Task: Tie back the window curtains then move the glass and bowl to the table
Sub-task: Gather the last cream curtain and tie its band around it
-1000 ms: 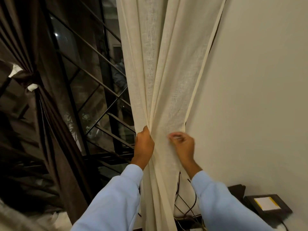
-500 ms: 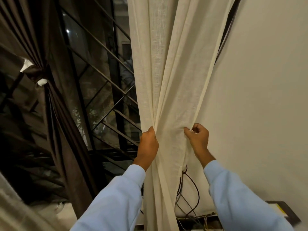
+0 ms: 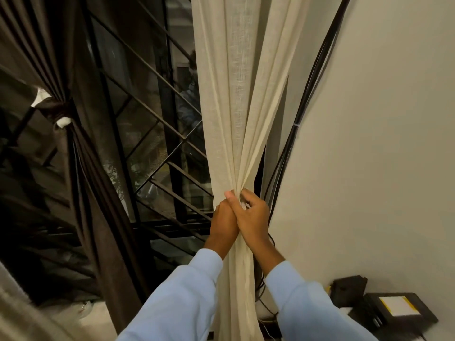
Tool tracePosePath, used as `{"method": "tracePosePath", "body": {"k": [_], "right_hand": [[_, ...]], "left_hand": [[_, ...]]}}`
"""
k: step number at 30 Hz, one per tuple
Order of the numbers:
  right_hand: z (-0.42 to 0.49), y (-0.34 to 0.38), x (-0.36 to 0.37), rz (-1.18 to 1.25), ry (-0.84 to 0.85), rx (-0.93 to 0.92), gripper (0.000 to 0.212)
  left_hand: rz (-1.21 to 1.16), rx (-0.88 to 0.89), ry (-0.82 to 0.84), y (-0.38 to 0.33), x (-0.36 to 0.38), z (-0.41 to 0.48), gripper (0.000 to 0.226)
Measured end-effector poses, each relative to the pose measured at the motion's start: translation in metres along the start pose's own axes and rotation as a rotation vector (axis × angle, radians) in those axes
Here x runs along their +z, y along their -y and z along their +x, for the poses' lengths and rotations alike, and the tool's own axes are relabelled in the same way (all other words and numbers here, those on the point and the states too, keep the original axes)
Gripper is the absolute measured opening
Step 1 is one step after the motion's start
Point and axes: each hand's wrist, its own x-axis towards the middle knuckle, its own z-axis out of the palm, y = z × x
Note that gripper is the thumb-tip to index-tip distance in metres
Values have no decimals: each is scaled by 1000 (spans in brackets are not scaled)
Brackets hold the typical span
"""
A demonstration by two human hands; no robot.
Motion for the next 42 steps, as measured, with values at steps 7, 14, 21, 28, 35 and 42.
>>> {"method": "tracePosePath", "body": {"k": [7, 14, 21, 28, 35, 42], "right_hand": [[5, -1, -9, -161, 12, -91, 18], [-8, 2, -1, -179, 32, -117, 10], [-5, -5, -12, -59, 113, 25, 33], [-25, 6, -15, 26, -117, 44, 23], [-50, 11, -7, 46, -4, -51, 29], [-35, 16, -10, 35, 45, -11, 9]], "left_hand": [[-375, 40, 243, 24, -22, 1, 29], [-359, -69, 96, -31, -45, 31, 50], [-182, -206, 86, -34, -44, 49, 31], [-205, -251, 125, -29, -38, 57, 35], [-338, -322, 263, -14, -38, 70, 40], [-508, -432, 474, -7, -49, 82, 49]]}}
